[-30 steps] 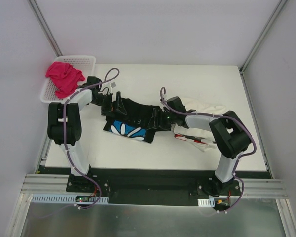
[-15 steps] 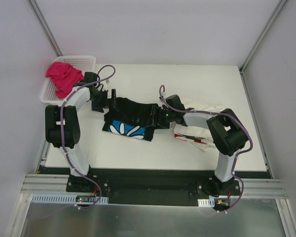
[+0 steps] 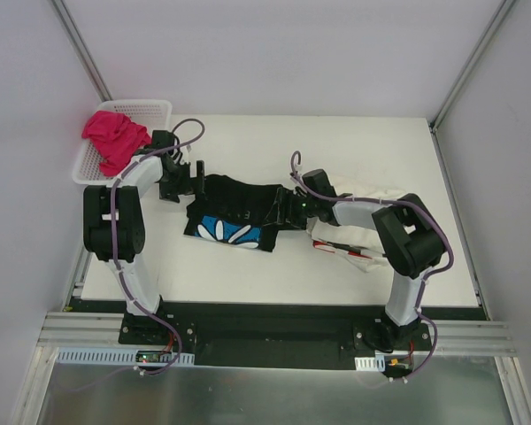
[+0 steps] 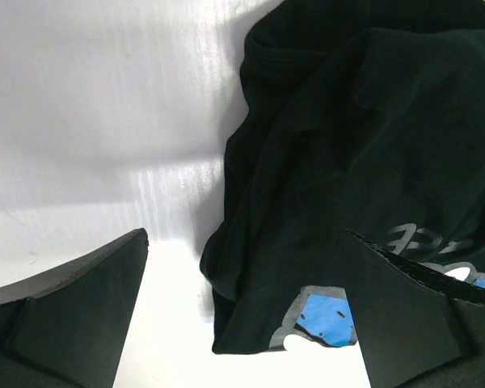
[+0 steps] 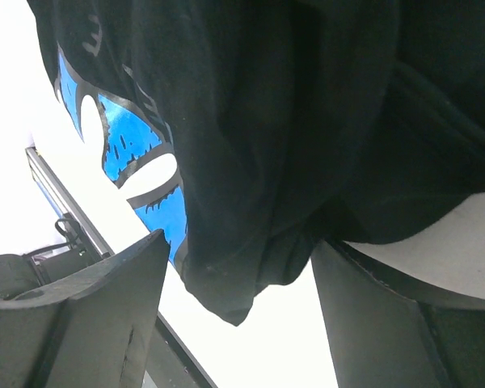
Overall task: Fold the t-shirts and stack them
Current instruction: Put the neatly folded tshirt into the corner of the board with both arms
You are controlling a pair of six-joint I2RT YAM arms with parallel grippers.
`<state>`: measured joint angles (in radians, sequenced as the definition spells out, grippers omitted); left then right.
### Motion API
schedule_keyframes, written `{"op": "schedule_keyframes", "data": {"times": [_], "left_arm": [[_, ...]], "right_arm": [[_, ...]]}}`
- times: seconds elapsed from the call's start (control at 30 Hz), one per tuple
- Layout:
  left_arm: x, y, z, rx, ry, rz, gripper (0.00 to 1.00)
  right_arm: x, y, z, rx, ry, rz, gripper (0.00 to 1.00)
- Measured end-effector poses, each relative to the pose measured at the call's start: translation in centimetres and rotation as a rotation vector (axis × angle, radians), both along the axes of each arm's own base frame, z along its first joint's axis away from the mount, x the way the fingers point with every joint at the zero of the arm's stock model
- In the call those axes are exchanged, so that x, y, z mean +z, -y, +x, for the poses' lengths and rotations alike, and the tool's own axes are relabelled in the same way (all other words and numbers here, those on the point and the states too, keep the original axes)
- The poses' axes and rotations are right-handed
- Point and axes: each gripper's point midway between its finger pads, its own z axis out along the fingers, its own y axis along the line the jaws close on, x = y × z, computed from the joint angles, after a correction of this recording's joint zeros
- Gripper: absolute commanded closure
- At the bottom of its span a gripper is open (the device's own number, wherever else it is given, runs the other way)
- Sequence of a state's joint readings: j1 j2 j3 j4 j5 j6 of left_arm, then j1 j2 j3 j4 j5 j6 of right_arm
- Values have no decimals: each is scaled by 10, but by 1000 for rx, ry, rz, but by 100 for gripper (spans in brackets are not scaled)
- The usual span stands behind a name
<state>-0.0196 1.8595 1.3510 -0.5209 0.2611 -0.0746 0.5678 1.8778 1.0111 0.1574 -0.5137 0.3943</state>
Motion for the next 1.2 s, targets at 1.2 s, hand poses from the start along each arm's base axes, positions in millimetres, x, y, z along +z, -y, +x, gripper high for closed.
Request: {"op": "schedule_keyframes", "data": {"times": [1.2], "left_arm": [[-6, 76, -1, -84, -33, -482, 2]], "right_arm": [[0, 2, 16, -42, -62, 73, 26]]}}
